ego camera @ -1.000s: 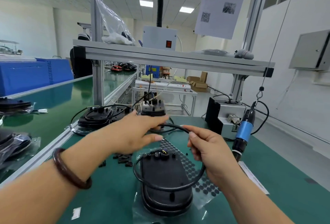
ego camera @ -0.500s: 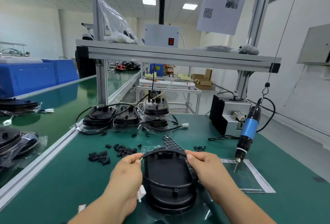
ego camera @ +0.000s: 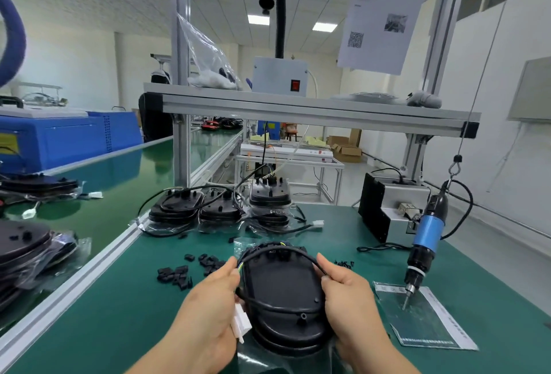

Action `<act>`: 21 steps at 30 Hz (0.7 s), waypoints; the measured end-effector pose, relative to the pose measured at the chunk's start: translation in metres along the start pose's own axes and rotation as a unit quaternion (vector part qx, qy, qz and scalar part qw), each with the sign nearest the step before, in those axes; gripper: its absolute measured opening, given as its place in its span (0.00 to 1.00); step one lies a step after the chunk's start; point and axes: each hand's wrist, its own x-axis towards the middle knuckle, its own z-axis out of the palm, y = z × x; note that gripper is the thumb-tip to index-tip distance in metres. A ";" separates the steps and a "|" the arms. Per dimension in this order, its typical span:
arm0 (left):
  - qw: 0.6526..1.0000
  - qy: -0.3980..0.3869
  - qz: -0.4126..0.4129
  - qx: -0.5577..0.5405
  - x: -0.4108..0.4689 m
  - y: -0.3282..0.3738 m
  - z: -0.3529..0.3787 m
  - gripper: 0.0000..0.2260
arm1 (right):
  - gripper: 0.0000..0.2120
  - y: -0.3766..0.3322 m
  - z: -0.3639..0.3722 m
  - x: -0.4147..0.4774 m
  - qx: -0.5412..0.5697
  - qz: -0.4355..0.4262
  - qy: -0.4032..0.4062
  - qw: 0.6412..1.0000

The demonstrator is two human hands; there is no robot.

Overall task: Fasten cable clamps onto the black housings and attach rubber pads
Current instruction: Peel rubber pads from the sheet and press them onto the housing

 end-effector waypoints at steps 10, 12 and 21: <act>0.985 0.004 0.037 -0.171 -0.001 0.062 -0.032 0.17 | 0.20 -0.045 0.089 0.011 0.048 -0.026 -0.107 0.993; 0.983 0.031 0.061 -0.170 0.003 0.073 -0.049 0.17 | 0.18 -0.051 0.116 0.011 0.045 -0.028 -0.146 0.988; 0.937 0.154 0.212 -0.231 -0.013 0.124 -0.120 0.18 | 0.19 -0.066 0.246 -0.012 0.061 -0.027 -0.333 0.941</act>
